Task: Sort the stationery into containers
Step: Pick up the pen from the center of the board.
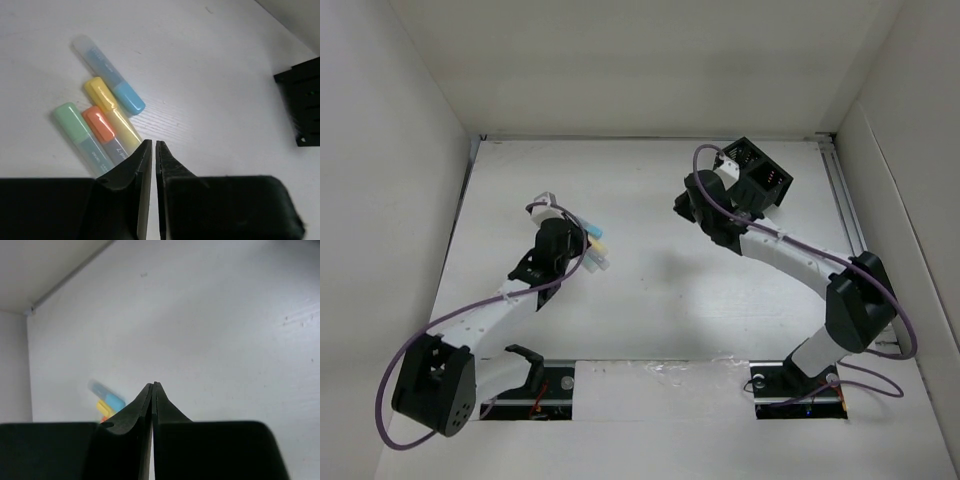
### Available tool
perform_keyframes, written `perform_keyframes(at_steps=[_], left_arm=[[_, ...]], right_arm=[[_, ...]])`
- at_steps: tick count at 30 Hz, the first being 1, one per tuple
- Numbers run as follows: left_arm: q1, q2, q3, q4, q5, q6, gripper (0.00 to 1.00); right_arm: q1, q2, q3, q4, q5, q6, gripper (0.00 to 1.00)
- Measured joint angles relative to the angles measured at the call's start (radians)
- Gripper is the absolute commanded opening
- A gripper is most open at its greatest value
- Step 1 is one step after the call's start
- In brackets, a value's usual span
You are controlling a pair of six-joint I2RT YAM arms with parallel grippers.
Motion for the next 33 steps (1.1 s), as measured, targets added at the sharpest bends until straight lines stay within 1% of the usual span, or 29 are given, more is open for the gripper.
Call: perform_keyframes(at_steps=[1, 3, 4, 5, 6, 7, 10, 11, 14, 19, 20, 24, 28, 31, 33], left_arm=[[0.000, 0.026, 0.014, -0.015, -0.013, 0.000, 0.05], [0.000, 0.063, 0.032, -0.037, -0.032, -0.002, 0.13], [0.000, 0.074, 0.035, -0.045, -0.042, -0.005, 0.16], [0.000, 0.080, 0.036, -0.056, -0.050, -0.008, 0.20], [0.000, 0.084, 0.036, -0.069, -0.055, -0.013, 0.28], [0.000, 0.085, 0.036, -0.082, -0.059, -0.015, 0.32], [0.000, 0.085, 0.031, -0.105, -0.066, -0.025, 0.44], [0.000, 0.085, 0.027, -0.110, -0.066, -0.026, 0.46], [0.000, 0.085, 0.009, -0.126, -0.066, -0.030, 0.47], [0.000, 0.122, -0.003, -0.140, -0.066, -0.033, 0.41], [0.000, 0.132, -0.005, -0.139, -0.066, -0.034, 0.41], [0.000, 0.167, -0.012, -0.136, -0.064, -0.039, 0.34], [0.000, 0.196, -0.012, -0.132, -0.057, -0.041, 0.34], [0.000, 0.207, -0.012, -0.130, -0.053, -0.040, 0.39], [0.000, 0.219, -0.012, -0.120, -0.047, -0.040, 0.40]], right_arm=[[0.009, 0.000, -0.009, -0.017, -0.013, 0.002, 0.12], [0.016, 0.000, -0.014, -0.031, -0.043, 0.000, 0.15], [0.017, 0.000, -0.014, -0.033, -0.060, -0.001, 0.21], [0.017, 0.000, -0.014, -0.036, -0.074, -0.002, 0.24], [0.017, 0.000, -0.014, -0.039, -0.085, -0.001, 0.27], [0.017, 0.000, -0.016, -0.041, -0.100, -0.001, 0.30], [0.017, -0.001, -0.029, -0.037, -0.137, 0.002, 0.31], [0.016, -0.002, -0.037, -0.038, -0.151, 0.003, 0.32], [0.016, -0.002, -0.060, -0.040, -0.191, 0.003, 0.32], [0.016, -0.002, -0.069, -0.040, -0.226, 0.003, 0.32], [0.016, -0.002, -0.069, -0.040, -0.232, 0.003, 0.32], [0.013, -0.002, -0.070, -0.039, -0.253, 0.003, 0.32], [0.006, -0.002, -0.070, -0.039, -0.271, 0.003, 0.32], [0.005, -0.002, -0.071, -0.039, -0.282, 0.003, 0.32], [0.004, -0.002, -0.071, -0.039, -0.289, 0.003, 0.32]])
